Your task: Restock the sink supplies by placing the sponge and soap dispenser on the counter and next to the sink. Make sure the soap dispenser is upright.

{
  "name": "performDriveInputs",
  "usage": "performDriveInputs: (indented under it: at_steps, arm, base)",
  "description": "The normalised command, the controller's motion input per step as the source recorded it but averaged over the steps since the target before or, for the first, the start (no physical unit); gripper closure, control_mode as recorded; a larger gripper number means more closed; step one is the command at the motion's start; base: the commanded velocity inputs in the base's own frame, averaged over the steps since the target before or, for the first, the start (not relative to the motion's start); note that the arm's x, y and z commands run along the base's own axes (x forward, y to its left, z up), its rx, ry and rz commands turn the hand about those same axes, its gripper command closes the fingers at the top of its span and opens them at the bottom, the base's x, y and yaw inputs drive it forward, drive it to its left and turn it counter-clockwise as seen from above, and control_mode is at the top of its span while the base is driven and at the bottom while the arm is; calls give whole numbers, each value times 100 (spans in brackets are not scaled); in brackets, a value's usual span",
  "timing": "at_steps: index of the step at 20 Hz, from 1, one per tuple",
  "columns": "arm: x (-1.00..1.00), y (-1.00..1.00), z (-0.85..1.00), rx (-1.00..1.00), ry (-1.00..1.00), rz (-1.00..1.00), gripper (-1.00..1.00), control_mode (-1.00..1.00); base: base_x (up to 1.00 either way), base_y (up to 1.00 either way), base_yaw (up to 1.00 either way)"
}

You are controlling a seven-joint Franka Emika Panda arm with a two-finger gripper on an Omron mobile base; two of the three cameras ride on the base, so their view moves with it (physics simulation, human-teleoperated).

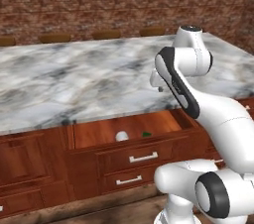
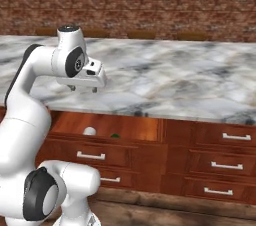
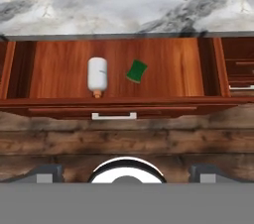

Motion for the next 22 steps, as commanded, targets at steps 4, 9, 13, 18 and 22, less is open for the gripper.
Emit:
performDriveInputs:
  at_steps: [4, 9, 13, 18, 22]
  arm:
    - [0, 0, 0, 0, 0, 0, -100, 100]
    - [0, 0, 0, 0, 0, 0, -100, 100]
    - [0, 0, 0, 0, 0, 0, -100, 100]
    - [5, -11, -84, 2, 7, 0, -100, -100]
    - [26, 0, -100, 0, 24, 0, -100, -100]
  base:
    - [46, 0, -1]
    - [27, -3, 0]
    - [0, -12, 0]
    - [0, 0, 0]
    - [0, 0, 0]
